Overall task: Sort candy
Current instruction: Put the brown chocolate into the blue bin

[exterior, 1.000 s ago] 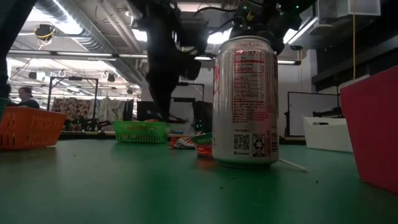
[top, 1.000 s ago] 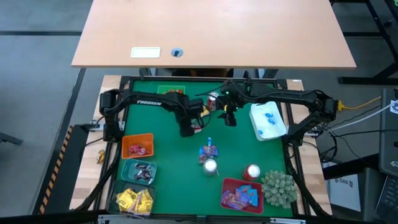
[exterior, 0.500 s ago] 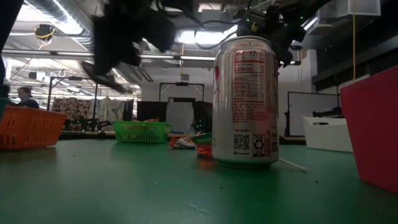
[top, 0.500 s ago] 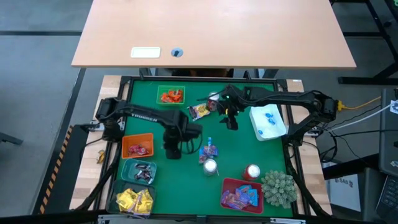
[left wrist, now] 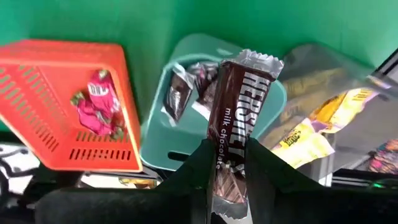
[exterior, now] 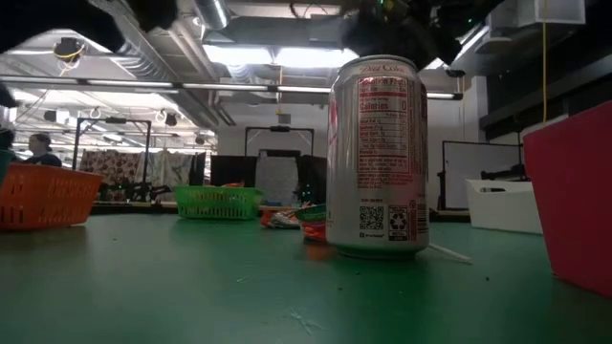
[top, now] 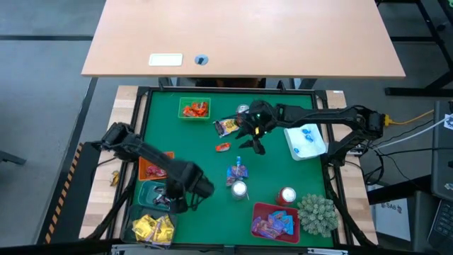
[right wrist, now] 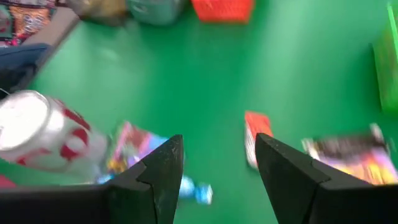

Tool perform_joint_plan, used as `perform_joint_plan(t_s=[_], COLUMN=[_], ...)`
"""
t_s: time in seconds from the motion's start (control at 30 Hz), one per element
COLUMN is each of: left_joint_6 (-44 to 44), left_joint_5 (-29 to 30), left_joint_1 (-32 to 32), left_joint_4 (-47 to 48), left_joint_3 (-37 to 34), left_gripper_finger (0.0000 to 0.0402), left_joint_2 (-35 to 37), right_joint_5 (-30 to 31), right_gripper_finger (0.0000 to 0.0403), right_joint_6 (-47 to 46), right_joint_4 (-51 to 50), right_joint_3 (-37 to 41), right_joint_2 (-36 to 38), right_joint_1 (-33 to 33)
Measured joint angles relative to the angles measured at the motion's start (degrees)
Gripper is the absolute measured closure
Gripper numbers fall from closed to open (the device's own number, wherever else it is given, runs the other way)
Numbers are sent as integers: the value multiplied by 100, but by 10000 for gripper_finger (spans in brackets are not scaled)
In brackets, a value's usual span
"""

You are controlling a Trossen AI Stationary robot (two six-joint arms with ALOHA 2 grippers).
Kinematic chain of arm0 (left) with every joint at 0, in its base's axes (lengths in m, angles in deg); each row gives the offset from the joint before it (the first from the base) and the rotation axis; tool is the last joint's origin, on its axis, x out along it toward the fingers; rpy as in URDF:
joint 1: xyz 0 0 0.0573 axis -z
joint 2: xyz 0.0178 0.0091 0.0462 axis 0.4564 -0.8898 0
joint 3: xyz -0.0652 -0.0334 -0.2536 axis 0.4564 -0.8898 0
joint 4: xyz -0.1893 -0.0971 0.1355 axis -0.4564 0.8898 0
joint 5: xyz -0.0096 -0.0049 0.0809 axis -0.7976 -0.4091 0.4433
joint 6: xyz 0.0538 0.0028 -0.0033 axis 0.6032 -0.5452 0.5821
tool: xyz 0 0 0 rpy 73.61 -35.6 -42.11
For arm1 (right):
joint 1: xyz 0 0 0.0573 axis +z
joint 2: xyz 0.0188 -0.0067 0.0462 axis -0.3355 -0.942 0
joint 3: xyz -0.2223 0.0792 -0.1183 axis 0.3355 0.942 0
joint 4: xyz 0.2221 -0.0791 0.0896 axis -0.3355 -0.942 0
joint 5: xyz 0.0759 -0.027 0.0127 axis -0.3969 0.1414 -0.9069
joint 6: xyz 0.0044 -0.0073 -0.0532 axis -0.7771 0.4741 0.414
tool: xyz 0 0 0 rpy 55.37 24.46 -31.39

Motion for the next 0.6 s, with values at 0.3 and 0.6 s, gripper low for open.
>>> perform_joint_plan(t_s=[0.3,0.6], left_joint_6=[-709,-1820], left_joint_5=[860,976], left_joint_1=[885,1286], left_joint_4=[-4,-2], left_joint_3=[-17,-20], left_gripper_finger=[353,300], left_joint_2=[0,0], right_joint_5=[1732,2202], right_gripper_finger=[205,205], right_joint_6=[334,385], right_joint_4=[540,528], right_joint_3=[0,0], right_joint_2=[-47,-588], right_joint_1=[611,637])
